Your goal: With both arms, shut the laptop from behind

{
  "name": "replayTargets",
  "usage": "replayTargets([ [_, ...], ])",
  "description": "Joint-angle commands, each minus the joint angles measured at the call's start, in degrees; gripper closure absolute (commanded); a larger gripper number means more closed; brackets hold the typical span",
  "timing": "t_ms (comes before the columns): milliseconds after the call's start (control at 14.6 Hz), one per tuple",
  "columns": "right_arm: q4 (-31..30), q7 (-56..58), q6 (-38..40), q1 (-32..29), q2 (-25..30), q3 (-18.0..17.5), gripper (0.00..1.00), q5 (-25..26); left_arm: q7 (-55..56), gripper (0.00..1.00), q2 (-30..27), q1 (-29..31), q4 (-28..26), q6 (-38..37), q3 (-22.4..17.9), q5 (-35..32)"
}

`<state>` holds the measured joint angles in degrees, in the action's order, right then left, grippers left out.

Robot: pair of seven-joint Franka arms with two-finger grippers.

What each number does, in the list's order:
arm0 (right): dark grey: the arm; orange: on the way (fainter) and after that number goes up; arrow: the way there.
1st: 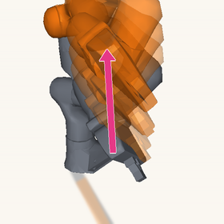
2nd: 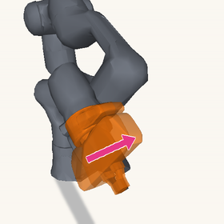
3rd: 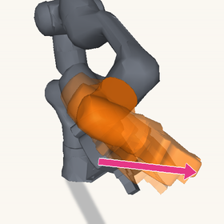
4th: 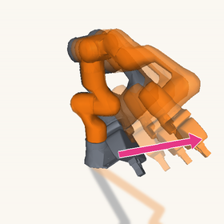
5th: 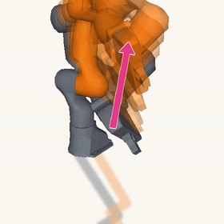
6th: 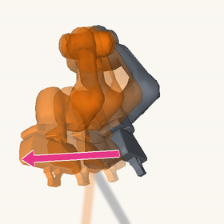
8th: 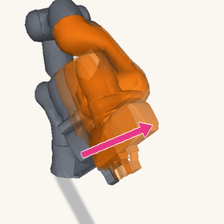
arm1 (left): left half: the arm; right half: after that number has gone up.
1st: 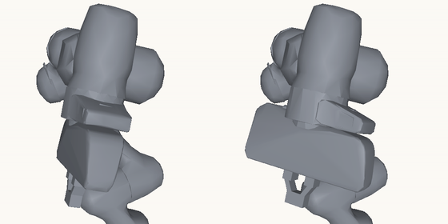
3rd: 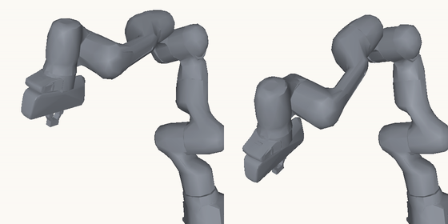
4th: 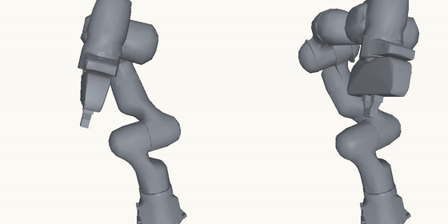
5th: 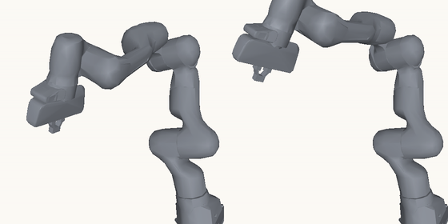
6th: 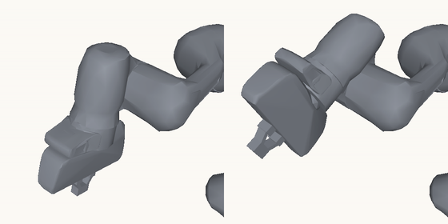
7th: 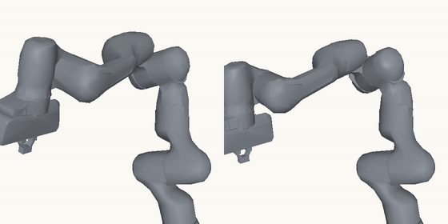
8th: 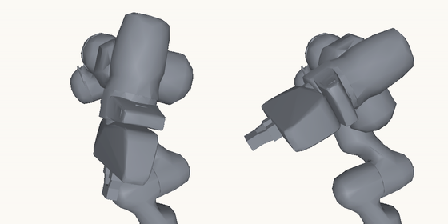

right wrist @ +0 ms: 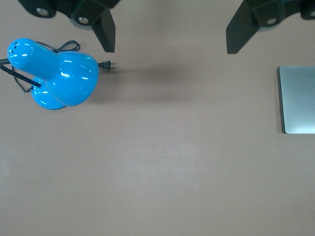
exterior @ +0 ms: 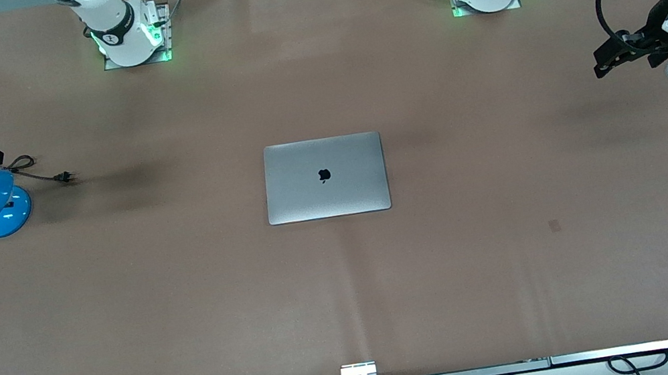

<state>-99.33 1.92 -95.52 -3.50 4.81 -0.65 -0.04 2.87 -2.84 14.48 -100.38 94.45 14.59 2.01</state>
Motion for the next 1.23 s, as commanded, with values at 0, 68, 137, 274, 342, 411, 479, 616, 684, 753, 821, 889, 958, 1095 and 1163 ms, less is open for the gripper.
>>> replayTargets([
  [0, -0.9, 1.5, 0.8, -0.2, 0.5, -0.1, 0.0, 0.7, -1.7, 0.0, -0.6, -0.1, -0.1, 0.4, -0.3, 0.9],
  [68, -0.9, 1.4, 0.4, -0.3, 0.5, -0.1, 0.0, 0.3, -1.6, 0.0, -0.5, 0.0, 0.0, 0.5, -0.3, 0.9],
  [137, -0.8, 1.3, 0.2, -0.4, 0.5, -0.1, 0.0, 0.2, -1.6, 0.0, -0.5, 0.0, -0.1, 0.5, -0.3, 0.9],
  [274, -1.0, 0.9, -0.6, -0.3, 0.5, -0.1, 0.0, 0.5, -1.6, 0.0, -0.5, 0.0, -0.1, 0.4, -0.3, 0.9],
  [342, -1.0, 0.8, -1.0, -0.3, 0.5, -0.1, 0.0, 0.6, -1.6, 0.0, -0.5, 0.0, -0.1, 0.4, -0.3, 0.9],
  [411, -1.0, 0.8, -1.4, -0.3, 0.5, -0.1, 0.0, 0.7, -1.6, 0.0, -0.5, 0.0, -0.1, 0.4, -0.3, 0.9],
  [479, -0.9, 0.7, -1.4, -0.3, 0.5, -0.1, 0.0, 0.7, -1.6, 0.0, -0.5, 0.0, -0.1, 0.4, -0.3, 0.9],
  [616, -0.9, 0.6, -1.2, -0.3, 0.5, -0.1, 0.0, 0.6, -1.5, 0.0, -0.5, 0.0, -0.1, 0.3, -0.3, 0.9],
  [684, -1.0, 0.5, -0.9, -0.3, 0.5, -0.1, 0.0, 0.4, -1.5, 0.0, -0.5, 0.0, -0.1, 0.3, -0.3, 0.9],
  [753, -1.0, 0.5, -0.7, -0.3, 0.6, -0.1, 0.0, 0.2, -1.5, 0.0, -0.5, 0.0, -0.1, 0.3, -0.3, 0.9],
  [821, -1.0, 0.5, -0.7, -0.3, 0.6, -0.1, 0.0, 0.2, -1.5, 0.0, -0.5, 0.0, -0.1, 0.3, -0.3, 0.9],
  [889, -1.0, 0.5, -0.6, -0.3, 0.6, -0.1, 0.0, 0.2, -1.5, 0.0, -0.5, 0.0, -0.1, 0.3, -0.3, 0.9],
  [958, -1.0, 0.5, -0.6, -0.3, 0.6, -0.1, 0.0, 0.2, -1.5, 0.0, -0.5, 0.0, -0.1, 0.3, -0.3, 0.9],
  [1095, -1.0, 0.5, -0.7, -0.2, 0.6, -0.1, 0.0, 0.1, -1.5, 0.0, -0.5, 0.0, -0.1, 0.3, -0.3, 0.9],
  [1163, -1.0, 0.5, -0.7, -0.2, 0.6, -0.1, 0.0, 0.2, -1.5, 0.0, -0.5, 0.0, -0.1, 0.3, -0.3, 0.9],
])
